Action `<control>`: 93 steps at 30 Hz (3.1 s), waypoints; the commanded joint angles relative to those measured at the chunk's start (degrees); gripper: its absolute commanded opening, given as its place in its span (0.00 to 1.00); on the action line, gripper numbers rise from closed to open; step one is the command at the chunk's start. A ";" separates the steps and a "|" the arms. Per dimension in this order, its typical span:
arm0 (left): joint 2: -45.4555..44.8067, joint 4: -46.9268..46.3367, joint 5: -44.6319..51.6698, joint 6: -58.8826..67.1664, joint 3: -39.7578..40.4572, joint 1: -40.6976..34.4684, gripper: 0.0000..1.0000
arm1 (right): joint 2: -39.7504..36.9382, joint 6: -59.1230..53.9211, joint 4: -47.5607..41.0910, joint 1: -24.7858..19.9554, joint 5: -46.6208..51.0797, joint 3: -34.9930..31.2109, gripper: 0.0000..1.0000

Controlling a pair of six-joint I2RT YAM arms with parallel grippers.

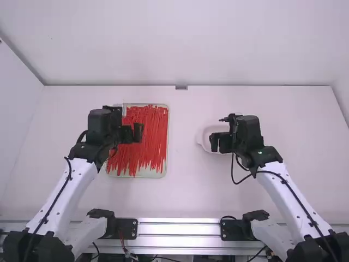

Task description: Fasten the cable tie

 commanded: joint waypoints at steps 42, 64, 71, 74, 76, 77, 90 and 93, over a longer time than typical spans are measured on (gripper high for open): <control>45.29 -0.31 -17.33 -0.15 27.61 -0.52 0.44 | -0.87 -0.61 -2.08 3.15 -0.22 2.01 0.99; 50.93 6.36 -9.99 1.88 26.86 4.46 0.42 | -0.87 -0.61 -1.68 2.12 -0.31 2.01 0.99; 50.93 10.38 -7.87 4.74 24.39 4.09 0.43 | -0.87 -0.42 -1.68 2.16 -0.35 2.01 0.99; 50.93 12.02 -7.85 4.68 23.21 4.04 0.43 | -0.87 -0.52 -1.68 2.71 -0.17 2.01 0.99; 50.93 12.83 -7.87 4.55 22.51 4.04 0.41 | -0.87 -0.61 -1.68 2.99 -0.04 2.01 0.99; 50.93 13.18 -8.00 4.52 22.14 4.04 0.38 | -0.87 -0.61 -1.68 3.02 0.09 2.01 0.99; 50.95 15.50 -8.11 4.55 19.28 4.04 0.31 | -0.87 -0.63 -1.73 2.86 -0.20 2.01 0.99; 50.93 16.83 -8.09 4.55 18.47 4.04 0.31 | -0.87 -0.59 -1.99 2.89 -0.17 2.01 0.99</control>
